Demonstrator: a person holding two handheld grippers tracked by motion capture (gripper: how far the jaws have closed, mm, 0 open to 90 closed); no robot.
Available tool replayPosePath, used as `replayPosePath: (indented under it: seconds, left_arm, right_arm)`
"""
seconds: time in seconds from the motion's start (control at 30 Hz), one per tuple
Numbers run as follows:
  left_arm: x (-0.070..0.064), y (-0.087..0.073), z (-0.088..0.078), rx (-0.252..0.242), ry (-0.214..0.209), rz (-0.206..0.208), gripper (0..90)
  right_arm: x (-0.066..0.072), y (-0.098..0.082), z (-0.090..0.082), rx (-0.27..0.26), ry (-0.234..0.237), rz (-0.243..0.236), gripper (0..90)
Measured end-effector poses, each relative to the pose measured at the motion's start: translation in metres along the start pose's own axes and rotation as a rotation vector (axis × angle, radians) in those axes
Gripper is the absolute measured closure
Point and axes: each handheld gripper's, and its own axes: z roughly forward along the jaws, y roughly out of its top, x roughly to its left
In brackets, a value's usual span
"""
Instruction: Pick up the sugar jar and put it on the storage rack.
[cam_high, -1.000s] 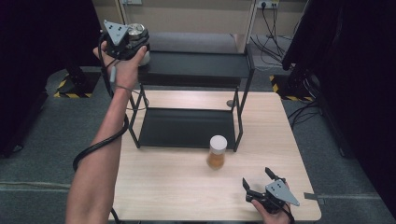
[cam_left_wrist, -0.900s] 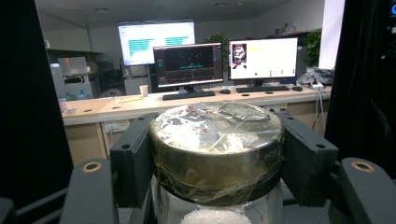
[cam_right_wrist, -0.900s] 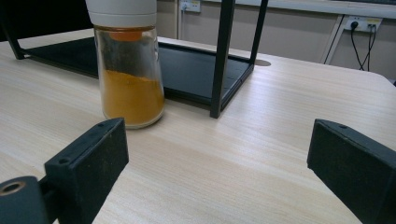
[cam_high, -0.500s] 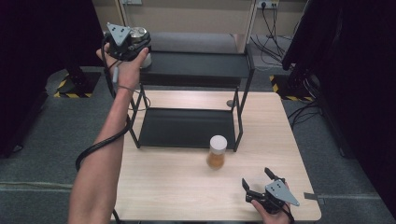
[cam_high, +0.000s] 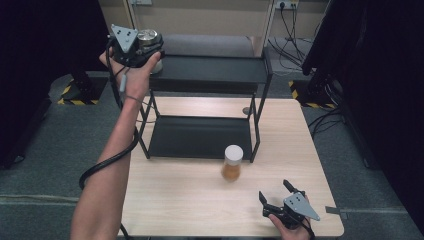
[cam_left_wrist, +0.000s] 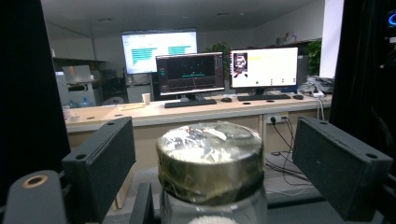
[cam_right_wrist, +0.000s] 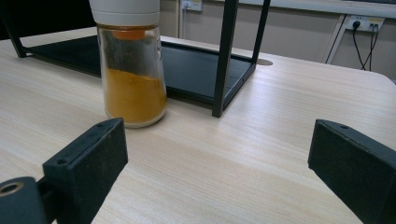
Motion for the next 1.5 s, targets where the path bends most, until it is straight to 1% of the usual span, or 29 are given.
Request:
replayPosePath:
  seconds: [0.1,0.17,0.23,0.33,0.37,0.4,0.43,0.53,0.57,0.63,0.67,0.8,0.87,1.0,1.03,1.1,1.23,1.3,1.37,1.5]
  left_arm:
    - [0.001,0.001,-0.005,0.011,-0.015,0.01,12.6]
    - [-0.001,0.0,-0.012,-0.001,-0.006,0.018,12.6]
    - [0.0,-0.002,-0.019,-0.015,-0.02,0.009,12.4]
    - [0.001,-0.005,-0.028,-0.026,-0.02,0.0,12.3]
    - [0.002,-0.006,-0.032,-0.027,-0.022,0.003,12.3]
    - [0.002,-0.006,-0.032,-0.027,-0.022,0.003,12.3]
    - [0.003,-0.008,-0.036,-0.038,-0.028,-0.009,12.3]
    - [0.004,-0.009,-0.04,-0.045,-0.029,-0.009,12.2]
    - [0.005,-0.01,-0.042,-0.048,-0.036,-0.018,12.2]
    - [0.005,-0.012,-0.045,-0.049,-0.034,-0.01,12.1]
    - [0.005,-0.014,-0.047,-0.051,-0.043,-0.01,12.1]
    - [0.004,-0.024,-0.055,-0.063,-0.053,-0.018,12.1]
    - [0.003,-0.028,-0.059,-0.067,-0.058,-0.012,12.0]
    - [0.003,-0.035,-0.067,-0.076,-0.071,-0.013,12.0]
    - [0.003,-0.036,-0.069,-0.075,-0.075,-0.009,11.9]
    - [0.003,-0.039,-0.072,-0.073,-0.085,-0.015,11.8]
    - [0.002,-0.05,-0.08,-0.07,-0.091,-0.01,11.6]
    - [0.001,-0.056,-0.084,-0.064,-0.095,-0.034,11.5]
    - [-0.001,-0.062,-0.088,-0.069,-0.096,-0.027,11.4]
    - [-0.002,-0.071,-0.092,-0.067,-0.104,-0.036,11.3]
  right_arm:
    - [0.0,0.0,0.0,0.001,0.001,0.0,4.9]
    - [0.0,0.0,0.0,0.001,0.0,-0.001,4.8]
    - [0.0,0.001,0.0,0.004,0.001,-0.007,4.7]
    - [0.001,0.001,0.0,0.005,0.002,-0.01,4.7]
    - [0.001,0.001,0.0,0.006,0.002,-0.01,4.7]
    - [0.001,0.001,0.0,0.006,0.002,-0.01,4.7]
    - [0.001,0.001,0.0,0.005,0.002,-0.008,4.6]
    - [0.001,0.001,0.0,0.003,0.001,-0.007,4.6]
    - [0.001,0.001,0.0,0.003,0.001,-0.008,4.6]
    - [0.001,0.001,0.001,0.004,0.002,-0.008,4.6]
    - [0.001,0.001,0.001,0.004,0.002,-0.008,4.6]
    - [0.001,0.001,0.001,0.005,0.002,-0.009,4.5]
    - [0.001,0.001,0.0,0.004,0.003,-0.009,4.6]
    - [0.001,0.001,0.0,0.005,0.001,-0.012,4.5]
    - [0.001,0.001,0.001,0.006,0.002,-0.013,4.5]
    - [0.002,0.001,0.001,0.005,0.001,-0.013,4.5]
    - [0.001,0.001,0.0,0.004,0.001,-0.012,4.4]
    - [0.002,0.001,0.0,0.005,0.001,-0.015,4.5]
    - [0.002,0.001,0.001,0.006,0.002,-0.015,4.5]
    - [0.002,0.001,0.001,0.005,0.001,-0.015,4.4]
